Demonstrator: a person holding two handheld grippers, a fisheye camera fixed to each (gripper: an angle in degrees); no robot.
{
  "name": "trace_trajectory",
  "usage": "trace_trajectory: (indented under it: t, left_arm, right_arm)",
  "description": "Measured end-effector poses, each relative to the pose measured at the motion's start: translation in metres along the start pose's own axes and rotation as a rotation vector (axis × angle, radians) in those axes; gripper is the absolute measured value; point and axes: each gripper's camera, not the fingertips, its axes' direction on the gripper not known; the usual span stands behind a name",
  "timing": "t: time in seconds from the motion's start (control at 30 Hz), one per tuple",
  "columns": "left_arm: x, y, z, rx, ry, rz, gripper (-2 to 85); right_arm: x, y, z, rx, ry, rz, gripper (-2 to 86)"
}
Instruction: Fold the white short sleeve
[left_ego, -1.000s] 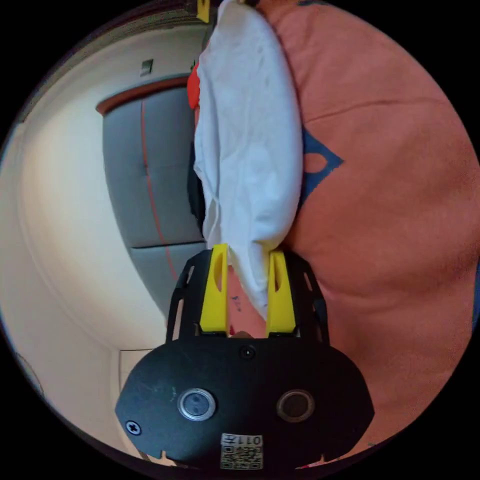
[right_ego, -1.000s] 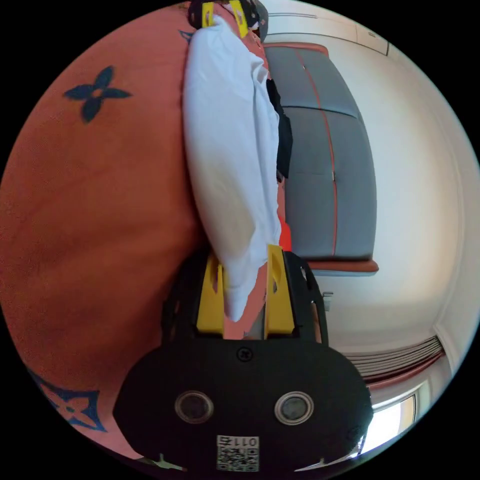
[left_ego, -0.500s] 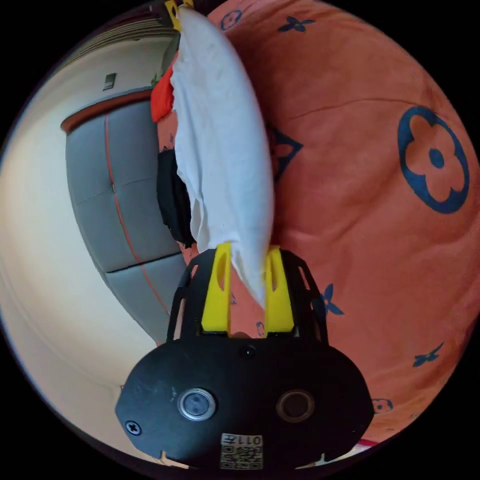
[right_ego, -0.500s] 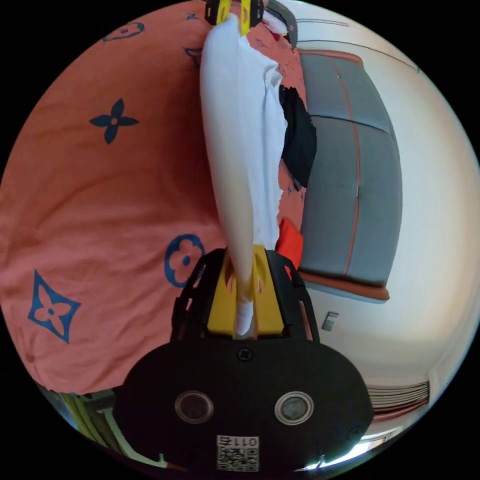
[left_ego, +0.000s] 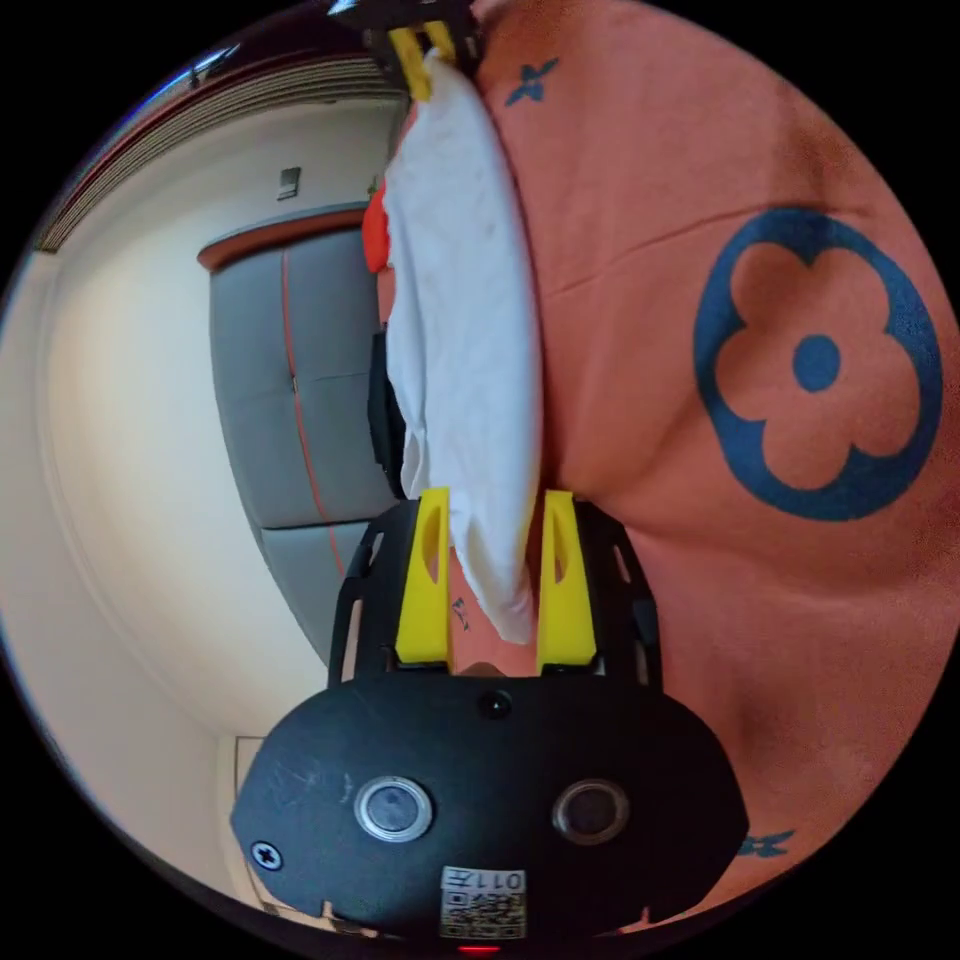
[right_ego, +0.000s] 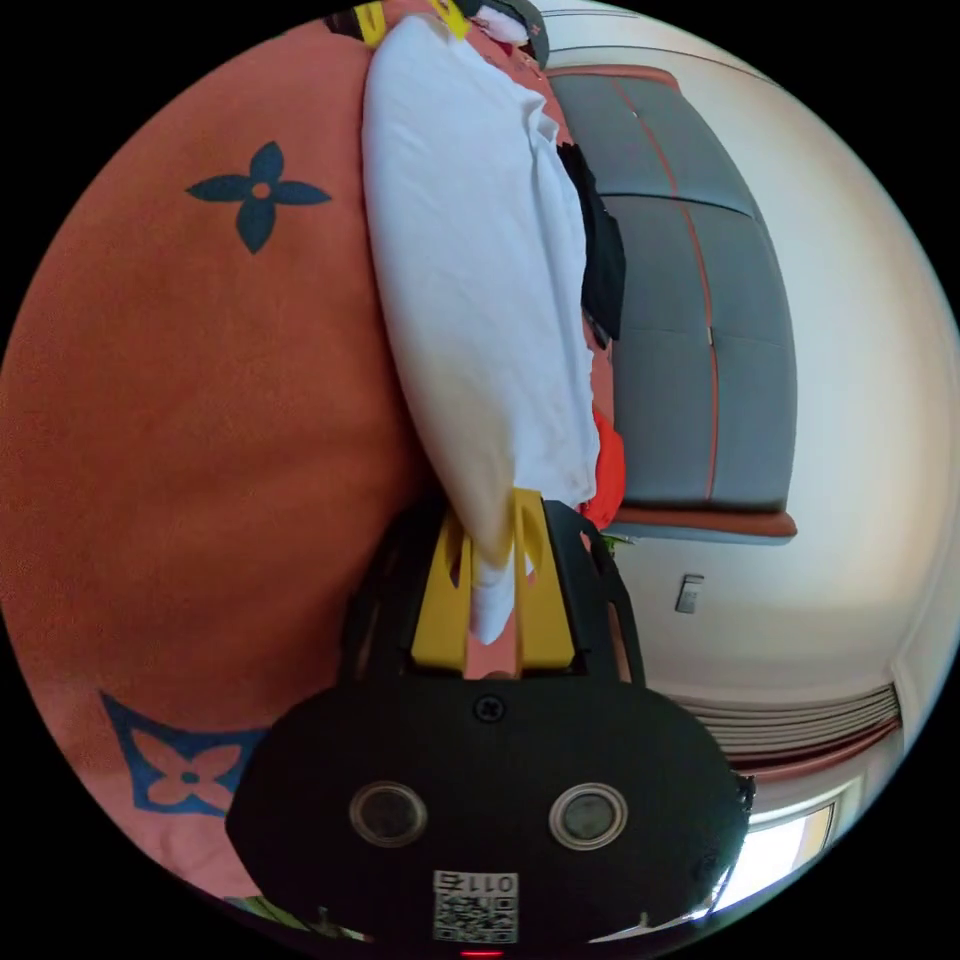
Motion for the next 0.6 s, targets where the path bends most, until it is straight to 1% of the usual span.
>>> trace_trajectory:
  t: [0.03,0.07,0.1,0.17,0.2,0.23,0.27,0.3,0.37,0.4,0.47,0.5,0.53,0.6]
  left_arm:
    - [-0.007,0.005,0.001,-0.001,0.014,-0.041,11.1]
    - [-0.011,0.01,0.002,0.008,0.046,-0.053,10.7]
    - [-0.011,0.013,0.001,0.02,0.038,-0.042,10.5]
    - [-0.015,0.023,0.007,-0.051,-0.044,0.0,9.5]
    - [-0.019,0.025,0.007,-0.05,-0.035,-0.006,9.2]
    - [-0.023,0.029,0.01,-0.04,0.018,-0.016,8.4]
    - [-0.021,0.03,0.018,-0.058,0.043,0.018,7.2]
    - [-0.018,0.029,0.021,-0.06,0.028,0.046,6.3]
    - [-0.014,0.025,0.029,-0.094,-0.057,0.149,3.3]
    - [-0.019,0.026,0.03,-0.094,-0.024,0.147,2.7]
    - [-0.069,0.037,0.033,-0.117,0.211,0.032,1.1]
    - [-0.084,0.041,0.033,-0.113,0.248,0.009,0.8]
    - [-0.113,0.051,0.032,-0.101,0.307,-0.019,0.5]
    - [-0.161,0.069,0.027,-0.05,0.396,-0.024,0.3]
  right_arm:
    - [0.003,0.004,0.005,0.001,0.001,0.027,9.1]
    - [0.008,0.009,0.011,0.001,-0.008,0.054,9.1]
    - [0.01,0.012,0.014,0.003,-0.012,0.063,9.1]
    - [0.017,0.023,0.024,0.019,0.016,0.067,9.4]
    - [0.018,0.026,0.028,0.024,0.023,0.062,9.4]
    - [0.02,0.032,0.036,0.031,0.039,0.053,9.4]
    - [0.021,0.035,0.046,0.03,0.051,0.046,9.1]
    - [0.022,0.037,0.051,0.024,0.051,0.042,8.9]
    - [0.033,0.043,0.071,0.003,0.032,0.024,7.8]
    - [0.038,0.046,0.075,-0.003,0.002,0.014,7.5]
    - [0.072,0.062,0.089,-0.015,-0.164,-0.01,7.0]
    - [0.084,0.067,0.092,-0.011,-0.197,-0.007,6.9]
    - [0.111,0.076,0.096,-0.008,-0.272,-0.01,6.8]
    - [0.155,0.09,0.099,-0.012,-0.351,-0.026,6.7]
